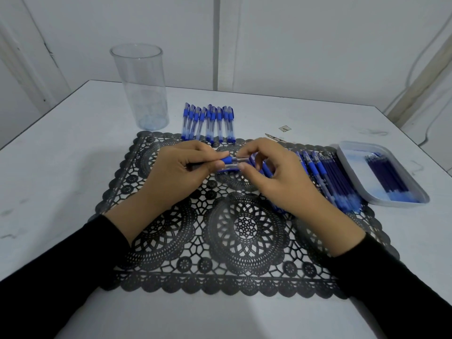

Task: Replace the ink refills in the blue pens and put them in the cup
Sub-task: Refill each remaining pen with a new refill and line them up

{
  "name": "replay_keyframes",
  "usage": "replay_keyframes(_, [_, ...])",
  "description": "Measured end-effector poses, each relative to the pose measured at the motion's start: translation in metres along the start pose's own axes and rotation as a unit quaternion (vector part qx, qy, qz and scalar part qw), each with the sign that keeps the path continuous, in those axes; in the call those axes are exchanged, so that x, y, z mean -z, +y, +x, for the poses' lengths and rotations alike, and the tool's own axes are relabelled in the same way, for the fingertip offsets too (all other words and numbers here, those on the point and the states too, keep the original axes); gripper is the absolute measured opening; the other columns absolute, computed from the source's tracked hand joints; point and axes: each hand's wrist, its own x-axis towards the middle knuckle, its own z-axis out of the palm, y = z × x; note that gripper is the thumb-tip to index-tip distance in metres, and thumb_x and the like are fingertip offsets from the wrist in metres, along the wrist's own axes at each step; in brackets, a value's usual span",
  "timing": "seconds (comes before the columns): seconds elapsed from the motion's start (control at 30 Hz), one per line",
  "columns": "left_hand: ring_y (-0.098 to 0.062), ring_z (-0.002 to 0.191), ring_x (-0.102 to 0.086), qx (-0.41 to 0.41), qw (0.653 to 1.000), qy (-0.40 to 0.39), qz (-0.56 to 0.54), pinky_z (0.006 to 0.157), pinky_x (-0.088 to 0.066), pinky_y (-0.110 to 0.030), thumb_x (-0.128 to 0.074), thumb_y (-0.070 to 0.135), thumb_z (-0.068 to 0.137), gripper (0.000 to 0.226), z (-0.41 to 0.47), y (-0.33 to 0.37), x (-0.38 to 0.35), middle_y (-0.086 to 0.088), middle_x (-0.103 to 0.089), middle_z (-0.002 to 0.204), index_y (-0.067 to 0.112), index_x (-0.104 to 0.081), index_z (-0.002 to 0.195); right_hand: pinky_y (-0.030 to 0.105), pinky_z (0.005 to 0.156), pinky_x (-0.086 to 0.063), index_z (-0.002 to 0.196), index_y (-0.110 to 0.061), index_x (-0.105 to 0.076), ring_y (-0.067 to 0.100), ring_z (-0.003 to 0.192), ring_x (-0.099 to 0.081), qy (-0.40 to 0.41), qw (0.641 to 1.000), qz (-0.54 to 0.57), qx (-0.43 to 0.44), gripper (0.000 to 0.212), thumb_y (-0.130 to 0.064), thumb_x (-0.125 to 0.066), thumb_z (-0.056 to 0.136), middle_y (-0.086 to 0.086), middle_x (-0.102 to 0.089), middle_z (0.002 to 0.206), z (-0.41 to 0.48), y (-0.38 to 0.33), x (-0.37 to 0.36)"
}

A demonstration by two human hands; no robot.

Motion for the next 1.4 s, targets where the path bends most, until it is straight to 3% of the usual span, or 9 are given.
replay_keyframes(0.13, [-0.009,0.081,-0.068,-0.01,1.0,0.002,0.002,0.077,-0.055,-0.02,-0.075,0.009,0.085,0.027,0.0005,0.0013,0.0002,-0.001,-0.074,0.091,0.006,-0.073,0.111,0.013,0.06,-0.034,0.089,-0.016,-0.069,0.004,0.063,-0.049,0.02,1.0,0.0,-0.015,0.015,-0.026,-0.061,0.096,-0.01,-0.059,0.07,0.0011,0.0031,-0.0026])
replay_keyframes(0.27, [-0.009,0.081,-0.069,0.002,1.0,0.01,-0.009,0.075,-0.057,-0.025,-0.074,0.013,0.085,0.027,0.0008,0.0017,0.0009,0.001,-0.074,0.092,0.007,-0.073,0.111,0.01,0.066,-0.038,0.105,-0.017,-0.067,0.006,0.071,-0.053,0.029,0.999,0.025,-0.012,0.013,-0.021,-0.066,0.093,-0.011,-0.065,0.089,0.0,0.002,0.0003])
replay_keyframes(0.47, [-0.01,0.079,-0.068,-0.016,1.0,0.005,0.002,0.072,-0.057,-0.028,-0.074,0.013,0.085,0.027,0.0013,0.0001,0.0004,0.0,-0.074,0.09,0.006,-0.072,0.111,0.021,0.06,-0.04,0.087,-0.017,-0.068,0.008,0.063,-0.05,0.032,0.999,0.033,-0.029,0.016,-0.028,-0.061,0.096,-0.004,-0.062,0.07,0.0006,0.0038,-0.0014])
replay_keyframes(0.57, [-0.015,0.078,-0.069,-0.011,1.0,0.007,-0.001,0.071,-0.057,-0.034,-0.074,0.013,0.085,0.027,0.0012,-0.0002,0.0001,-0.002,-0.074,0.09,0.005,-0.072,0.112,0.016,0.064,-0.042,0.103,-0.02,-0.067,0.007,0.068,-0.052,0.023,0.999,0.043,-0.02,0.011,-0.021,-0.067,0.092,-0.01,-0.064,0.084,-0.0003,0.0016,0.0003])
replay_keyframes(0.63, [-0.016,0.077,-0.068,-0.004,1.0,0.007,-0.006,0.07,-0.056,-0.034,-0.074,0.012,0.085,0.027,0.0008,0.0,0.0003,-0.003,-0.074,0.089,0.005,-0.073,0.111,0.011,0.062,-0.038,0.095,-0.02,-0.069,0.004,0.066,-0.051,0.02,0.999,0.031,-0.012,0.004,-0.02,-0.066,0.093,-0.01,-0.063,0.078,0.0003,0.0018,-0.0003])
replay_keyframes(0.73, [-0.016,0.077,-0.067,-0.009,1.0,0.002,-0.005,0.071,-0.056,-0.032,-0.074,0.013,0.085,0.026,0.0014,-0.0007,0.001,-0.002,-0.073,0.088,0.005,-0.073,0.11,0.012,0.057,-0.035,0.081,-0.019,-0.067,0.003,0.06,-0.049,0.026,0.999,0.02,-0.016,0.019,-0.028,-0.06,0.096,-0.005,-0.062,0.068,0.0006,0.0027,-0.0036])
replay_keyframes(0.87, [-0.009,0.077,-0.066,-0.003,1.0,0.006,0.002,0.071,-0.055,-0.024,-0.073,0.014,0.085,0.027,0.0016,-0.0008,0.0014,-0.001,-0.073,0.087,0.007,-0.073,0.112,0.009,0.06,-0.037,0.102,-0.02,-0.069,0.006,0.067,-0.053,0.041,0.999,0.021,-0.011,0.012,-0.023,-0.069,0.09,-0.015,-0.065,0.087,-0.0005,0.0011,-0.0035])
replay_keyframes(1.0, [-0.004,0.075,-0.064,-0.001,1.0,0.006,-0.001,0.069,-0.049,-0.015,-0.073,0.015,0.085,0.027,0.0012,-0.0015,0.0024,0.001,-0.072,0.087,0.006,-0.073,0.111,0.007,0.062,-0.037,0.095,-0.018,-0.073,-0.001,0.066,-0.051,0.056,0.998,0.023,-0.005,0.006,-0.018,-0.07,0.09,-0.018,-0.062,0.076,0.0,-0.0004,-0.0031])
replay_keyframes(1.4, [-0.011,0.074,-0.065,0.007,1.0,-0.001,0.006,0.067,-0.054,-0.023,-0.073,0.017,0.085,0.028,0.0022,-0.0018,0.0036,-0.001,-0.072,0.086,0.007,-0.073,0.111,0.009,0.061,-0.04,0.095,-0.019,-0.073,0.002,0.065,-0.052,0.048,0.998,0.03,-0.012,0.007,-0.017,-0.071,0.089,-0.014,-0.063,0.075,0.0021,-0.0001,-0.0048])
